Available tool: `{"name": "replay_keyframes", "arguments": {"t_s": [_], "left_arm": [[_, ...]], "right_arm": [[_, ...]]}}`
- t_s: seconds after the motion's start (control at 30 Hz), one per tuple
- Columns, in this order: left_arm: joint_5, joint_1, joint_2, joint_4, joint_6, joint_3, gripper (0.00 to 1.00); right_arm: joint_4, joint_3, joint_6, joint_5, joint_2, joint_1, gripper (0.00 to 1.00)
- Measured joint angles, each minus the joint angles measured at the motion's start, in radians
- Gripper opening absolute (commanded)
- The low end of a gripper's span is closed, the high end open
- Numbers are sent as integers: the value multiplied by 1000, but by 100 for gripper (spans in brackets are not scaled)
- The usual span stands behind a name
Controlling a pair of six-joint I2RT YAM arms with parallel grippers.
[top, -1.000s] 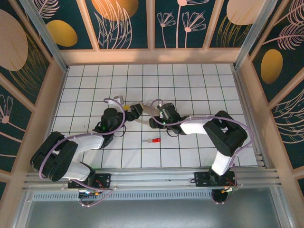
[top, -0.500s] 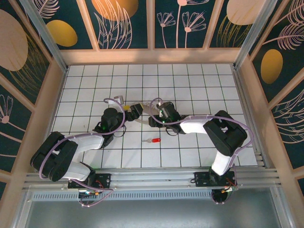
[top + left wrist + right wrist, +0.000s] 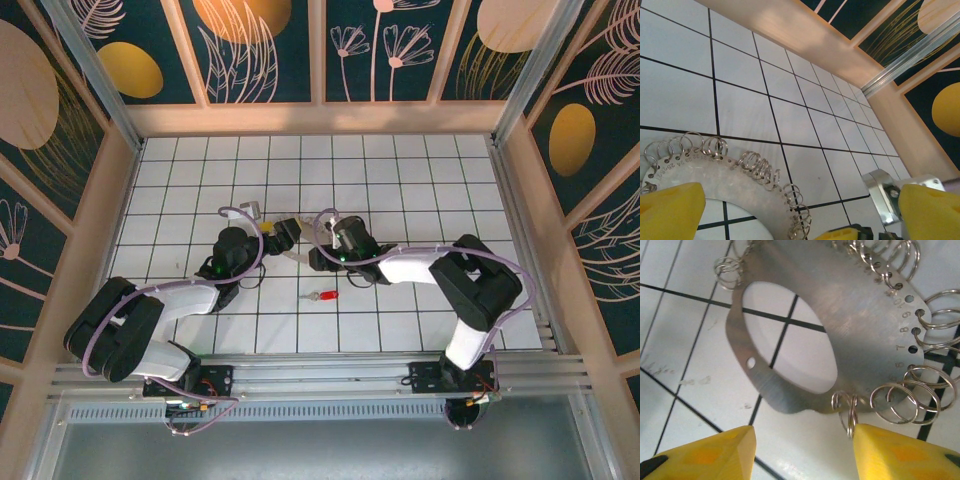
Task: Put the keys on the keyring
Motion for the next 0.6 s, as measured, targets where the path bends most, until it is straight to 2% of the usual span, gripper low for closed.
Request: {"name": "replay_keyframes", "arguments": {"t_s": [0.27, 0.6], "left_arm": [[0, 0, 0, 1, 0, -1, 99], [0, 0, 6, 8, 0, -1, 99]], "right_arm": [[3, -25, 0, 25, -92, 9, 55], [0, 3, -7, 51, -32, 9, 55]]}}
